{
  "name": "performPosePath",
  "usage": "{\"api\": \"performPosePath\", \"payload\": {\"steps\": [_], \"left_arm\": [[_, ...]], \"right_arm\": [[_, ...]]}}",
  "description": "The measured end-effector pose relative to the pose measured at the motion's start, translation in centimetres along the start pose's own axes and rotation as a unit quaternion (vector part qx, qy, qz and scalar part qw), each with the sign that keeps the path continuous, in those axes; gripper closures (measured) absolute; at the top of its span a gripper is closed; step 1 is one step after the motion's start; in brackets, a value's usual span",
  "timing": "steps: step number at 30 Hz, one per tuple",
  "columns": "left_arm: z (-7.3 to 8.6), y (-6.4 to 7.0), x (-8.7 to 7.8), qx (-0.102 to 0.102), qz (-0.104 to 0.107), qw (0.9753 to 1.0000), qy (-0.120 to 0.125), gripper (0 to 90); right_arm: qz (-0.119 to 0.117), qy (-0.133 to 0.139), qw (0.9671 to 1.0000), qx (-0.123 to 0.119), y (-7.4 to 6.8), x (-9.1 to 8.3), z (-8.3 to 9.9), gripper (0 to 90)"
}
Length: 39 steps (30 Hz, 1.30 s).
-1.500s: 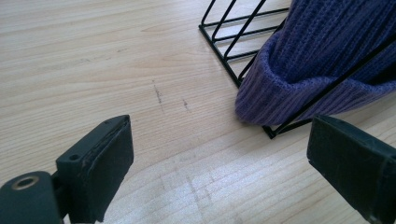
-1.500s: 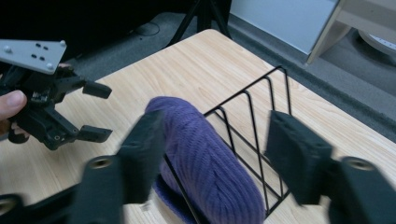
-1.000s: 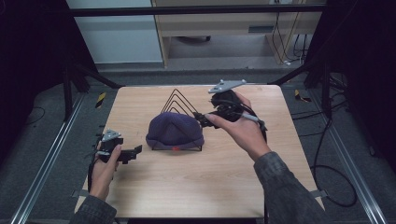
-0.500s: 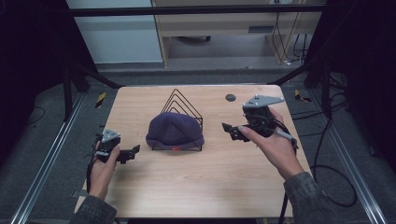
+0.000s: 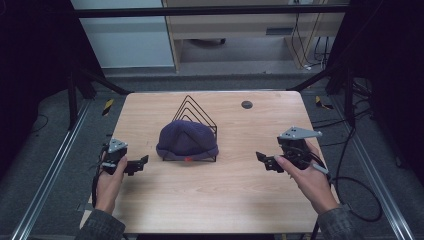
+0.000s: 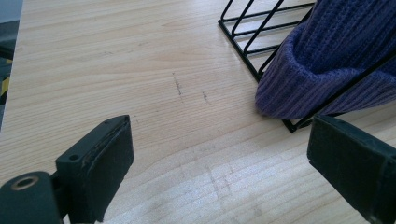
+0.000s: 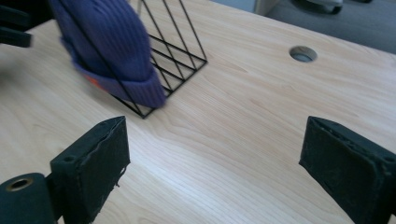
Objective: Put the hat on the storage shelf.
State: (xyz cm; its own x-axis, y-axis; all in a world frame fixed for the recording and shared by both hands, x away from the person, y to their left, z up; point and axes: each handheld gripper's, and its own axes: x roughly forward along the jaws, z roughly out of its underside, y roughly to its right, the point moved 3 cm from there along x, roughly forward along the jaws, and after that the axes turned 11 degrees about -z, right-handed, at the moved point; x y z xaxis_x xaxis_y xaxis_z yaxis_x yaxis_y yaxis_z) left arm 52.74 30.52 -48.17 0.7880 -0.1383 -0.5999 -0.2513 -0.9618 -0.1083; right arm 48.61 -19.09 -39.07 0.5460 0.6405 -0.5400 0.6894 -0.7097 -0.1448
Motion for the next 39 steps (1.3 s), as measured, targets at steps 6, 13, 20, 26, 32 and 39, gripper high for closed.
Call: {"api": "performPosePath", "payload": {"steps": [6,13,20,26,32,39], "left_arm": [[0.0,0.0,0.0,-0.001,0.001,1.0,0.0,6.5],[0.2,0.3,0.3,0.0,0.009,0.9999,-0.011,6.5],[0.8,0.0,0.8,0.006,0.005,0.9989,-0.046,6.2],[1.6,-0.2,1.6,0.003,-0.001,0.997,-0.077,6.3],[1.8,-0.5,1.7,0.008,-0.002,0.9954,-0.095,6.3],[2.5,-0.2,2.3,0.025,0.008,0.9909,-0.132,6.4]], "right_arm": [[0.031,-0.002,0.9993,0.023,2.1,1.3,2.3,13.1],[0.027,-0.038,0.9971,0.059,3.2,4.3,5.9,13.4],[0.039,-0.046,0.995,0.08,4.1,6.3,7.3,13.5],[0.048,-0.061,0.991,0.109,4.9,8.1,7.9,12.8],[0.062,-0.089,0.9892,0.098,4.9,8.8,8.6,11.6],[0.073,-0.106,0.9875,0.091,4.5,9.2,9.2,10.4]]}}
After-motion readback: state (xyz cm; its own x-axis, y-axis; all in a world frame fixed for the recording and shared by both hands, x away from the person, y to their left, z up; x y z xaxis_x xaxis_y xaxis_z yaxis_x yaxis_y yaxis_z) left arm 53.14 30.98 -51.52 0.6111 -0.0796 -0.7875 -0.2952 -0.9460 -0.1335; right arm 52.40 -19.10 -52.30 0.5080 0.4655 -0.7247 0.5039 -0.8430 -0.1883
